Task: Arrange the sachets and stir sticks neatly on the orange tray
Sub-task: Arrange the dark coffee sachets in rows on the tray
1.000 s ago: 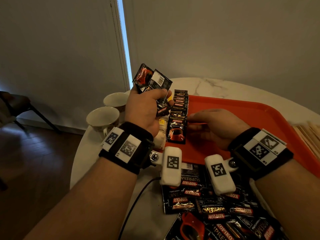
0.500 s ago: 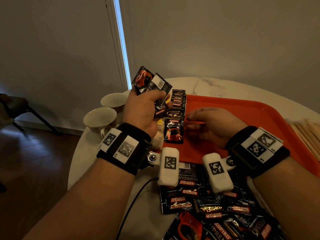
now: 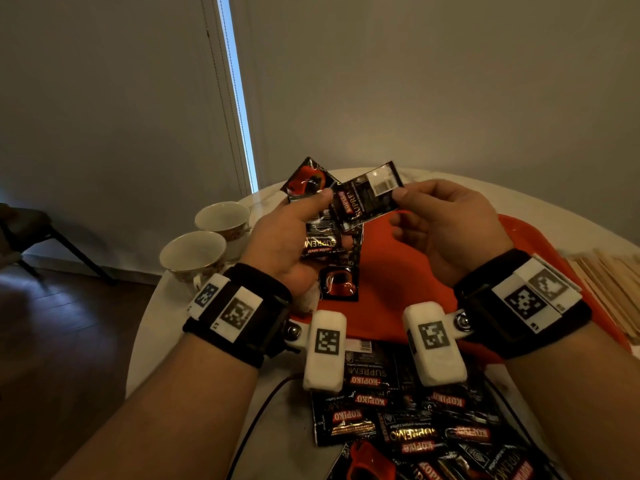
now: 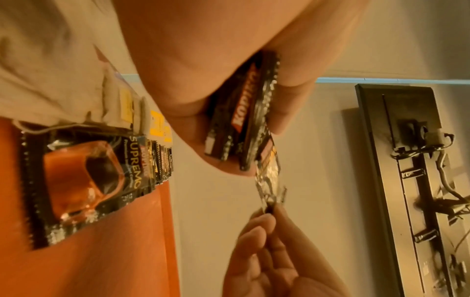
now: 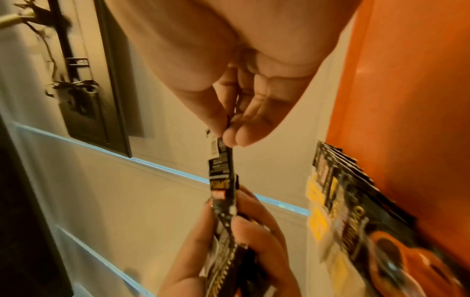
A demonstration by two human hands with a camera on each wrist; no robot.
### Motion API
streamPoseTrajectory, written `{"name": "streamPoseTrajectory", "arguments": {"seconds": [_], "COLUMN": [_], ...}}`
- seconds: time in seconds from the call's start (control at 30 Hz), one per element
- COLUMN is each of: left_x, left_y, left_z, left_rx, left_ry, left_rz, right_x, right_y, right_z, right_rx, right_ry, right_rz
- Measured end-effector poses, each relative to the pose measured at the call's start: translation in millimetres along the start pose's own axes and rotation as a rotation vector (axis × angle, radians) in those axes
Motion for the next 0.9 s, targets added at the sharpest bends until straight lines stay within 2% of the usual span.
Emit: {"name": "streamPoseTrajectory", "arguments": {"seconds": [0.1, 0.2, 0.27, 0.43, 0.5, 0.7, 0.8, 0.9], "left_x": [-1.4, -1.5, -3.8, -7.0, -7.6, -2.0, 0.0, -2.7], "left_y": [-2.8, -3.5, -0.9, 1.7, 1.0, 6.8, 8.7, 5.6], "left_z": [6.6, 4.6, -1.7, -6.5, -5.6, -18.0, -20.9, -16.5], "left_rx": [-0.041, -0.046, -0.018, 0.082, 0.113, 0.267, 0.251, 0.179], "left_ry": [-0.037, -0.054, -0.018, -0.026, -0.041, -0.138, -0.132, -0.101], "left_rz": [-0.021, -0.056, -0.066, -0.104, -0.127, -0.130, -0.117, -0.130], "right_x": [26.6, 42.7, 39.9, 18.0, 14.2, 1.7, -4.9, -10.5], "right_y": [10.9, 26.4, 31.9, 30.3, 25.7, 7.0, 3.3, 0.0], "right_z": [3.7, -5.9, -18.5, -41.2, -38.3, -20.5, -15.7, -13.4], "right_rx": [-0.052, -0.107, -0.077, 0.119, 0.129, 0.117, 0.111, 0.129], "right_ry": [0.015, 0.365, 0.562, 0.734, 0.655, 0.170, 0.072, -0.054], "right_rz": [0.200, 0.363, 0.383, 0.301, 0.240, -0.043, -0.153, -0.195]}}
Point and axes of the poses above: each hand's wrist, its own y-axis away from the middle knuckle, its own z-axis out of the back of the hand, x = y × z, the point moved 8 cm from there along -y, towards the middle knuckle, and after that the axes turned 15 degrees about -z, right-handed, at the moved point
